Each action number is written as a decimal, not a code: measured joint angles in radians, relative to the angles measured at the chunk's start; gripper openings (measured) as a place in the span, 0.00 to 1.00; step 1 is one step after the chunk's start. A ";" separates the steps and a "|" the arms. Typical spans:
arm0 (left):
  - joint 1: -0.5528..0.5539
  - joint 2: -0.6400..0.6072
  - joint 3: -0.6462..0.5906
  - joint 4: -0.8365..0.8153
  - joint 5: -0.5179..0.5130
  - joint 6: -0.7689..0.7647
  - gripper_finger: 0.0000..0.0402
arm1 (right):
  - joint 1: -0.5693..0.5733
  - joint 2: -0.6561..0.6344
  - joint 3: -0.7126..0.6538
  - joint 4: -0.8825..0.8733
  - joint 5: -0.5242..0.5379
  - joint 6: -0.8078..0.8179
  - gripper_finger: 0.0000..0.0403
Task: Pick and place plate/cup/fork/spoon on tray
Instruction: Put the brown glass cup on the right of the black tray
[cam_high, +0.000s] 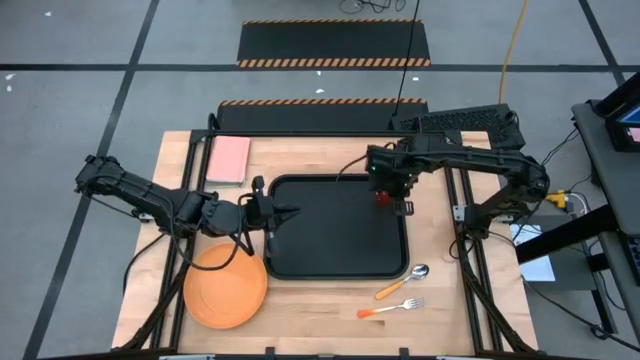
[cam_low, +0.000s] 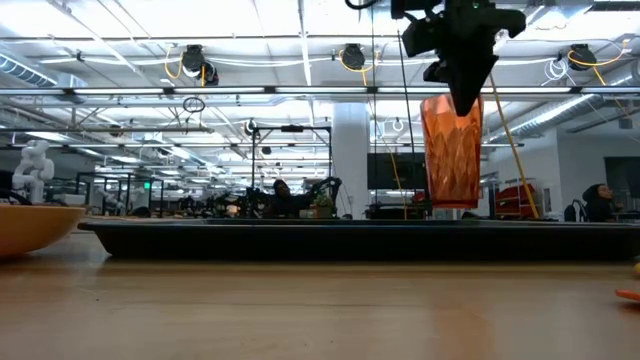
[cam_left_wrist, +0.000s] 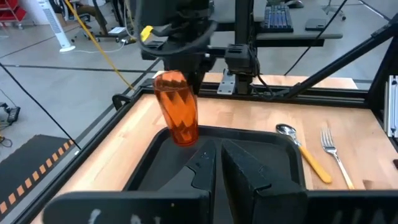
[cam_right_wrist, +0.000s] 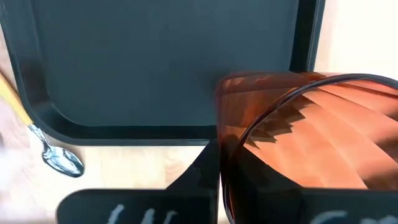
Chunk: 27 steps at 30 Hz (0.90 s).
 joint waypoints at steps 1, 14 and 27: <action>0.000 0.000 0.000 0.000 0.000 0.000 0.08 | -0.014 0.000 0.000 0.007 -0.017 -0.015 0.01; -0.017 0.000 0.000 -0.007 0.000 -0.002 0.08 | -0.114 -0.002 -0.071 0.089 -0.072 -0.082 0.01; -0.018 0.000 0.000 -0.006 0.000 -0.001 0.08 | -0.113 -0.001 -0.135 0.146 -0.072 -0.102 0.04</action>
